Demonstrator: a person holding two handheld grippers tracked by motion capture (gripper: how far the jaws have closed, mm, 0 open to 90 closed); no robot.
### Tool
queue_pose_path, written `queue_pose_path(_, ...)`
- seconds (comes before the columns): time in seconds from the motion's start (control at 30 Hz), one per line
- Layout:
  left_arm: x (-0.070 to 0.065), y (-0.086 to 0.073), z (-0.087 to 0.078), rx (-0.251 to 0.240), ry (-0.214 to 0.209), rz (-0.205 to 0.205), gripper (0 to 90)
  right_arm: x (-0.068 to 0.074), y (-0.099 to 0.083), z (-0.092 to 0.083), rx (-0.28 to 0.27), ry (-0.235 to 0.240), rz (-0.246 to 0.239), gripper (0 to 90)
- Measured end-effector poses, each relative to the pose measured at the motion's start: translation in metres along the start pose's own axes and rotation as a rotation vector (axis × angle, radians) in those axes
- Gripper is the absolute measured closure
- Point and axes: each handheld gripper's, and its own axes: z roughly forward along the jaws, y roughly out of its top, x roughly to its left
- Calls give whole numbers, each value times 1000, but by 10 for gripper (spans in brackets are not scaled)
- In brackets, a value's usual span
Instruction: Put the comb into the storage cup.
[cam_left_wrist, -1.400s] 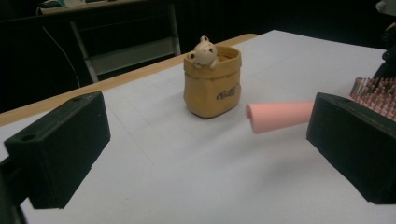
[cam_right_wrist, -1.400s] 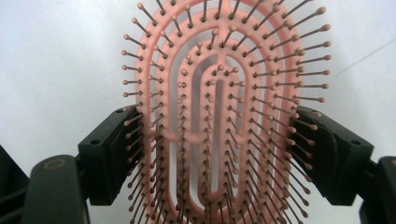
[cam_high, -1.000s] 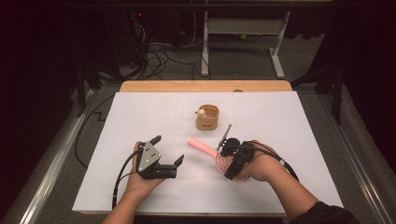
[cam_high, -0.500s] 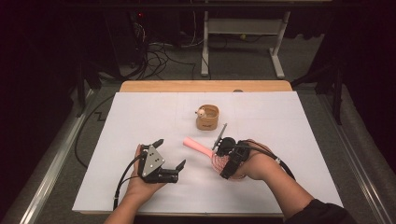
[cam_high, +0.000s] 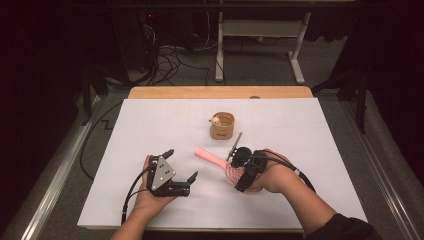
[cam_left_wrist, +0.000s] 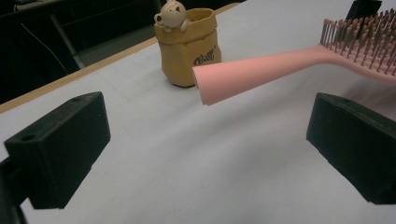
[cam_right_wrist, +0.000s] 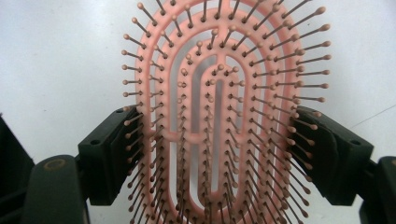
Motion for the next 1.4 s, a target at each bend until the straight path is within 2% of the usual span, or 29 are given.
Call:
queue_pose_path(0.73,-2,-2,-1,4,3,12,7,4,1,-5,2,-4,-6,207)
queue_pose_path(0.87,-3,-3,-1,17,23,57,9,6,2,-7,1,-6,-13,207)
queue_pose_path(0.97,-4,-3,1,23,26,65,9,6,2,-7,0,-7,-12,207)
queue_pose_path(1.03,-6,-4,2,36,34,91,9,5,2,-6,0,-6,-8,207)
queue_pose_path(1.4,-12,-5,6,55,39,127,10,11,7,-5,-7,5,-29,206)
